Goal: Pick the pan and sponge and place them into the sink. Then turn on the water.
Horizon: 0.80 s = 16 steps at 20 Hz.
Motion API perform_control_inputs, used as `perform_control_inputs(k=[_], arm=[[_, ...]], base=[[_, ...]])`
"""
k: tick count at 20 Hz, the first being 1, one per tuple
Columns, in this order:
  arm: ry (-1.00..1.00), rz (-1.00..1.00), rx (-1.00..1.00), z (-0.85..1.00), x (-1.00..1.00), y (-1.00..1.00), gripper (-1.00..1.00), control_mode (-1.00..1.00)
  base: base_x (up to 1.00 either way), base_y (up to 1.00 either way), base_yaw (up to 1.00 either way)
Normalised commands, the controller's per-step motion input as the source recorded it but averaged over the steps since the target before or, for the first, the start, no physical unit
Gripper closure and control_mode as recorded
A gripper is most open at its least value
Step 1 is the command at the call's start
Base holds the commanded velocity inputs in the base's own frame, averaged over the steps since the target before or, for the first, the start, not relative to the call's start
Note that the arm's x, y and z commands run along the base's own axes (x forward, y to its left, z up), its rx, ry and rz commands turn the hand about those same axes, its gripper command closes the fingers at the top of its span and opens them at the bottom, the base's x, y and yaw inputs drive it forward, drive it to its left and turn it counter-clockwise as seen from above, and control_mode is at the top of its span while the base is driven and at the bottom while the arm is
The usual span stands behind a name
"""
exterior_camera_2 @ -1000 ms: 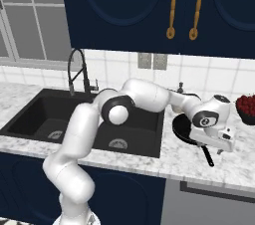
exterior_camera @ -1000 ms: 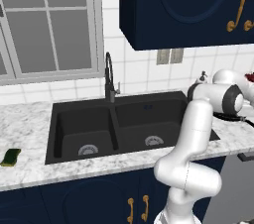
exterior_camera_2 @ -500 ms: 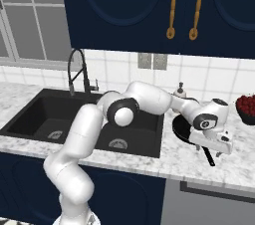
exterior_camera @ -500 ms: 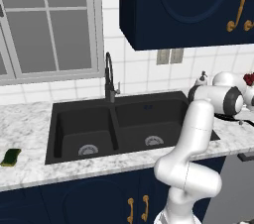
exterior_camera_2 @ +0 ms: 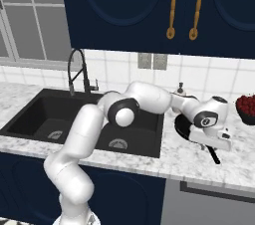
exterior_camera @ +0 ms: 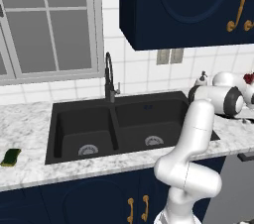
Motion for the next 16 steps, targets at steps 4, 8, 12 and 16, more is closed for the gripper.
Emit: perform_control_inputs(k=[4,8,12,16], arm=[[0.0,0.45,0.01,0.26,0.03,0.08,1.0,-1.0],[0.01,0.6,0.01,0.2,0.12,0.14,1.0,-1.0],[-0.02,0.66,0.0,0.06,0.0,0.28,1.0,-1.0],[-0.09,0.68,0.0,0.16,0.0,0.24,1.0,-1.0]], base=[[0.0,0.0,0.0],[0.0,0.0,0.0],[0.0,0.0,0.0],[0.0,0.0,0.0]])
